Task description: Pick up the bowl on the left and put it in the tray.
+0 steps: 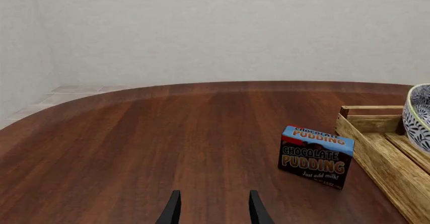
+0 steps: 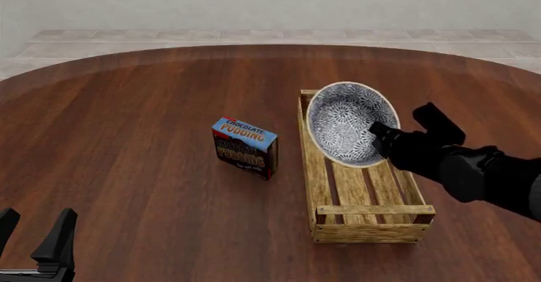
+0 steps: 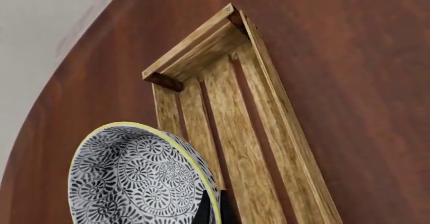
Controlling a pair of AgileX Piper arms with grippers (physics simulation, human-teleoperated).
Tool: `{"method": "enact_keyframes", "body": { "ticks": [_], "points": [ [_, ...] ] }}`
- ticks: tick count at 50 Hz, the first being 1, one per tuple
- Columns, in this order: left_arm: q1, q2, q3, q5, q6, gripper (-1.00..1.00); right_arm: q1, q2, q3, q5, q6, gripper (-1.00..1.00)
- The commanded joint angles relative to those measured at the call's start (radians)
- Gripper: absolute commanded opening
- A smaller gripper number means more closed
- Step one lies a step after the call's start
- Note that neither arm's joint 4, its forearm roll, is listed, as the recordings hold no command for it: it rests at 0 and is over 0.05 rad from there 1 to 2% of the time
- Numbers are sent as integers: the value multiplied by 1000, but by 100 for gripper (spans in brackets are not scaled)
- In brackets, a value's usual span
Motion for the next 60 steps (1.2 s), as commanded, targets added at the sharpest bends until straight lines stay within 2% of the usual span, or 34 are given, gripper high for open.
{"method": "enact_keyframes", "body": {
  "ticks": [1, 17, 60],
  "points": [
    [0, 0, 0, 0, 0, 100, -23, 29, -7, -19, 7, -100],
    [0, 0, 0, 0, 0, 100, -46, 85, -22, -38, 6, -100],
    [0, 0, 0, 0, 0, 100, -43, 194, -37, -85, 32, -100]
  ]
}}
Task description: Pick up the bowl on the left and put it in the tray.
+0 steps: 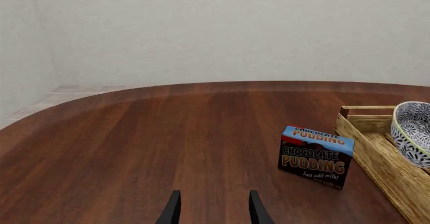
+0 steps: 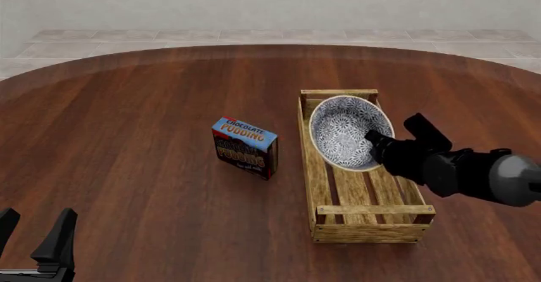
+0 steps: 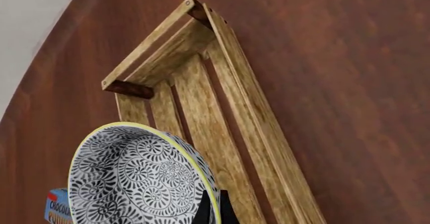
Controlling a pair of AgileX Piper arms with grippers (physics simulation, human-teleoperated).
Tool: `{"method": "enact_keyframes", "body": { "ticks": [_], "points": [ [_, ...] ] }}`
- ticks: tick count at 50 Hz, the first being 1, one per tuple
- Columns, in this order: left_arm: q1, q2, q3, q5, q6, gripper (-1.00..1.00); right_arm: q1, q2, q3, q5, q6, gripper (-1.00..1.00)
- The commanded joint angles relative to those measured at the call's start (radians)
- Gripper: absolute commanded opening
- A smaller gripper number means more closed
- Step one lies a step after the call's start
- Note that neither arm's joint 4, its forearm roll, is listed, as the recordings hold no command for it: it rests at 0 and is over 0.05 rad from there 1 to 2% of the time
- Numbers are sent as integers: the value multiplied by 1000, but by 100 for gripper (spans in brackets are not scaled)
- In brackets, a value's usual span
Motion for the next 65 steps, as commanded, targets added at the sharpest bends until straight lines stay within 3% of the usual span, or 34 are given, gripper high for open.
{"method": "enact_keyframes", "body": {
  "ticks": [1, 65],
  "points": [
    [0, 0, 0, 0, 0, 100, -4, 15, -5, -14, 10, -100],
    [0, 0, 0, 0, 0, 100, -24, 127, -7, -72, 32, -100]
  ]
}}
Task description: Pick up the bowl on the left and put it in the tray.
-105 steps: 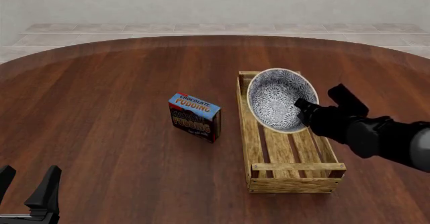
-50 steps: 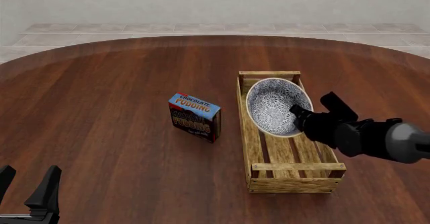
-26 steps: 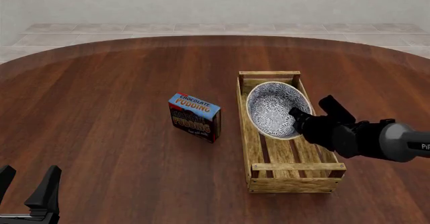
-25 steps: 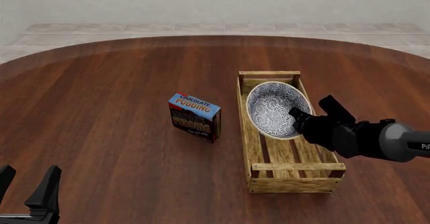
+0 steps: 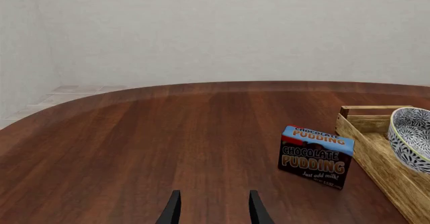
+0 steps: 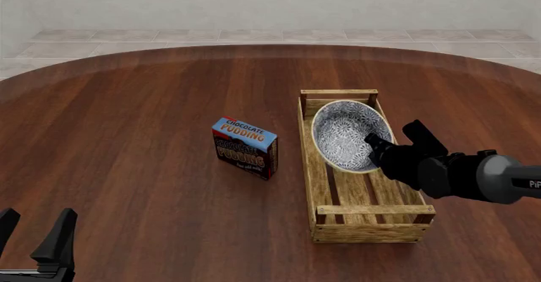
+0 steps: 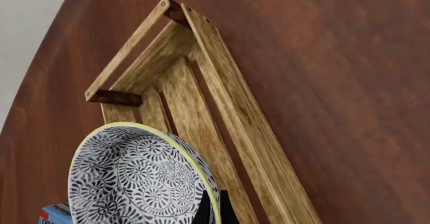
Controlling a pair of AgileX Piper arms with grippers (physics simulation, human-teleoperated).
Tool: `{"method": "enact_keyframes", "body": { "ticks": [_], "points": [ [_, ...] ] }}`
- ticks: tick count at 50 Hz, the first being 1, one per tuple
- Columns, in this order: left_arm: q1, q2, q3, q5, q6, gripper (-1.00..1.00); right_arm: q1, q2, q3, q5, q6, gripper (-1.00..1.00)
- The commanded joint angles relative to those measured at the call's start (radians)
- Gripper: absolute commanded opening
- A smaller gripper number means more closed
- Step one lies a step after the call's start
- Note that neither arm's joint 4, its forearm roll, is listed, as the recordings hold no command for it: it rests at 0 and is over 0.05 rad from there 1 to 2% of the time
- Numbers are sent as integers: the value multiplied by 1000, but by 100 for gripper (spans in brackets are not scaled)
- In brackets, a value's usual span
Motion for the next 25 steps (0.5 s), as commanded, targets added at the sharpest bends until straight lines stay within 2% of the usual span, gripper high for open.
{"method": "enact_keyframes", "body": {
  "ticks": [1, 24, 25],
  "points": [
    [0, 0, 0, 0, 0, 100, -14, 54, -8, -13, 7, -100],
    [0, 0, 0, 0, 0, 100, -11, 74, -14, -22, 3, -100],
    [0, 0, 0, 0, 0, 100, -9, 79, -15, -20, 7, 100]
  ]
}}
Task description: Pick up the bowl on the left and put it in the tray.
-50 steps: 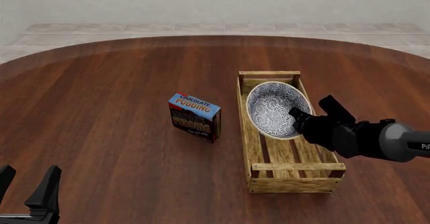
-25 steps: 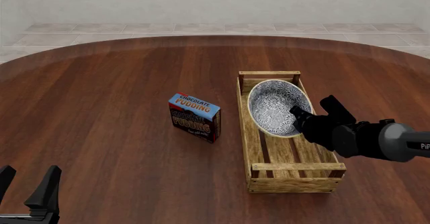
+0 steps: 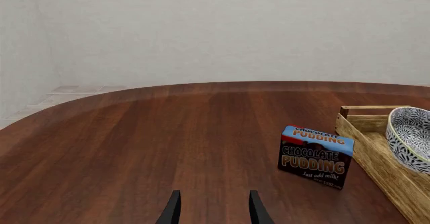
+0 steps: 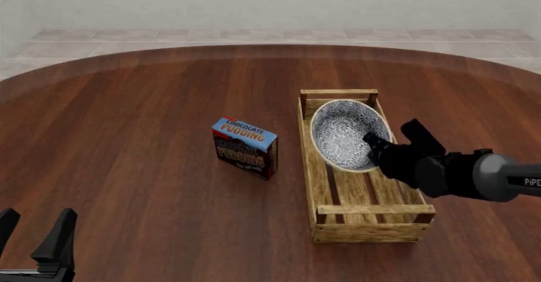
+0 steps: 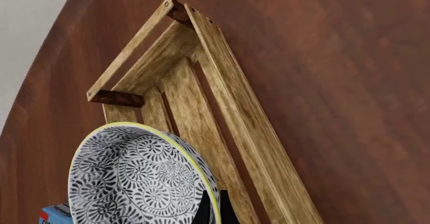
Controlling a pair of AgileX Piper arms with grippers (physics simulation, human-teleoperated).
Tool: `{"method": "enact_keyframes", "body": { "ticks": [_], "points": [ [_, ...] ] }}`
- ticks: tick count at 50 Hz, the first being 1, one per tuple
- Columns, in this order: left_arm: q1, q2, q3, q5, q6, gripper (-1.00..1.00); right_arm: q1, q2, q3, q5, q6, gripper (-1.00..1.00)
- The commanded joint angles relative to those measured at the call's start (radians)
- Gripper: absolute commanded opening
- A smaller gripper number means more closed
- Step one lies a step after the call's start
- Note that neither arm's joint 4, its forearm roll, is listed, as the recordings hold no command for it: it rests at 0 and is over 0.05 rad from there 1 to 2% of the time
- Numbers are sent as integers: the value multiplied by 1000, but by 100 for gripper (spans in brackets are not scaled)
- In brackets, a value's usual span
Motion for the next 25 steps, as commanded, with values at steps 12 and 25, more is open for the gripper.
{"method": "enact_keyframes", "body": {
  "ticks": [12, 25],
  "points": [
    [0, 0, 0, 0, 0, 100, -14, 53, -9, 6, -14, 100],
    [0, 0, 0, 0, 0, 100, -41, -71, 21, 42, -68, 100]
  ]
}}
